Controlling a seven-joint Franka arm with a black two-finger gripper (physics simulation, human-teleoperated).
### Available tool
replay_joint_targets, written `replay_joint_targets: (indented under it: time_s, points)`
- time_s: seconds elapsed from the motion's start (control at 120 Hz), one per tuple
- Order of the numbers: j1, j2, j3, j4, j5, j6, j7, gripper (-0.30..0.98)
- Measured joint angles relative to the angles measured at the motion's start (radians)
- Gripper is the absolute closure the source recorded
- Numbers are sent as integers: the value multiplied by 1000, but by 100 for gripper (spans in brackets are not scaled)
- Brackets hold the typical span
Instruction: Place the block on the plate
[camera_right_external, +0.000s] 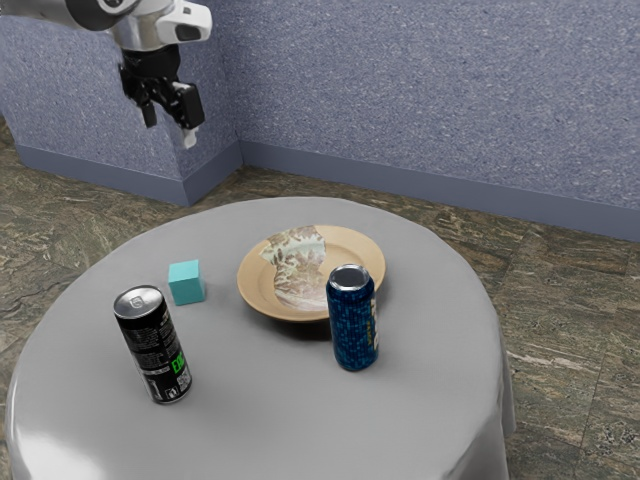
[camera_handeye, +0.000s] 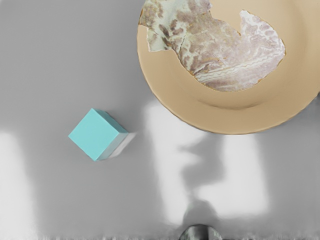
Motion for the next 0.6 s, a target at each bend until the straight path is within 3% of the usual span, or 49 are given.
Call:
replay_joint_targets:
  time_s: [0.375,0.6]
  points:
    - [11,163,35,-29,-70,76,-80,0]
    - [21,251,127,-93,-176,141,-192,0]
